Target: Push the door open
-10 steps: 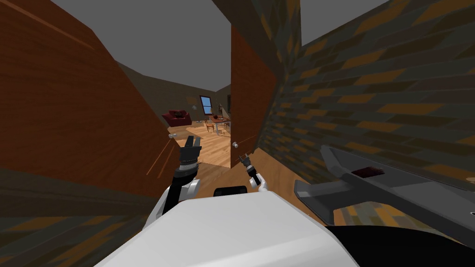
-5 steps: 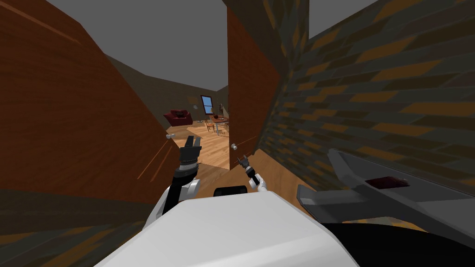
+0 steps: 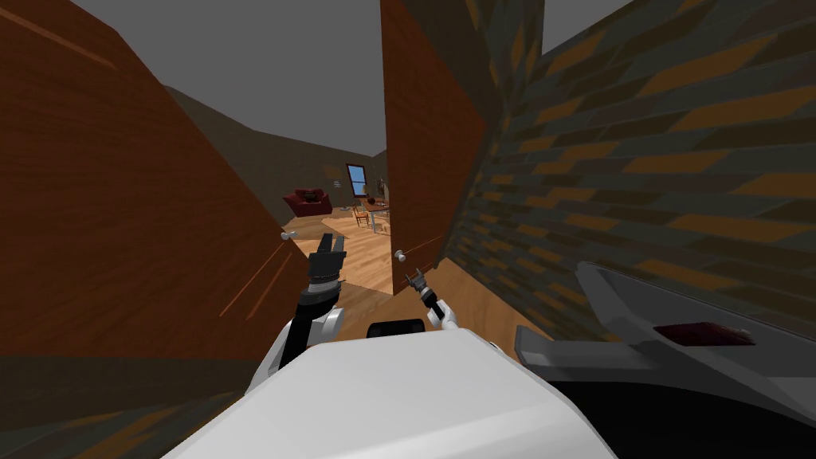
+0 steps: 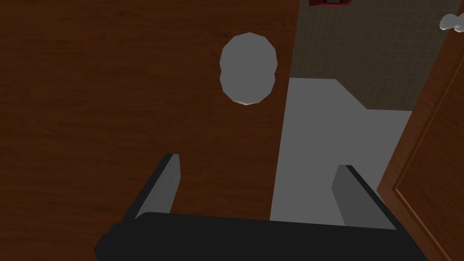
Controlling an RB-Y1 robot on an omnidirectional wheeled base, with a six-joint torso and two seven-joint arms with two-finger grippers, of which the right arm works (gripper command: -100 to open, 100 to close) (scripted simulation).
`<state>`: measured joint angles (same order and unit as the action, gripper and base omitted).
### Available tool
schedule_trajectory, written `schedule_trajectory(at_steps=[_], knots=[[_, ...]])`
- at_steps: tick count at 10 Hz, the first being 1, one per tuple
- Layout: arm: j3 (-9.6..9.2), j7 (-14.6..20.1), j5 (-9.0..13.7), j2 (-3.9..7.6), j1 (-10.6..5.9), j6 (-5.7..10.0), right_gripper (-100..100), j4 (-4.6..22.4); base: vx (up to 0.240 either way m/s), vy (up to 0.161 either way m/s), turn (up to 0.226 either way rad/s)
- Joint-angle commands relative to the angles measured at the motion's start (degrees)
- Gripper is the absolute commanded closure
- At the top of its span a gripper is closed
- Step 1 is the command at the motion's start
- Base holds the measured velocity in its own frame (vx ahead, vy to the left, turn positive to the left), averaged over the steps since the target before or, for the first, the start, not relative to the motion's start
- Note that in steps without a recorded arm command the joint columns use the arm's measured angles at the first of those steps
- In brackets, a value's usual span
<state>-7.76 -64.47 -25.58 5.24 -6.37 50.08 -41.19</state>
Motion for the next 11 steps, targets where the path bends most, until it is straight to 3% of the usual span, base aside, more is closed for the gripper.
schedule_trajectory(at_steps=[1, 2, 4, 11], knots=[[-0.16, -0.92, -0.42, 0.01, -0.67, 0.36, -100, 1.67, 0.058, -0.046, 0.031], [-0.24, -1.36, -0.64, -0.03, -0.95, 0.49, -100, 2.39, 0.054, -0.044, 0.019], [-0.18, -1.26, -0.54, -0.13, -0.45, -0.01, -100, 1.37, 0.08, 0.015, 0.015], [0.55, -2.65, -0.19, -1.28, -0.27, -0.05, -100, 1.96, 0.187, 0.094, 0.026]])
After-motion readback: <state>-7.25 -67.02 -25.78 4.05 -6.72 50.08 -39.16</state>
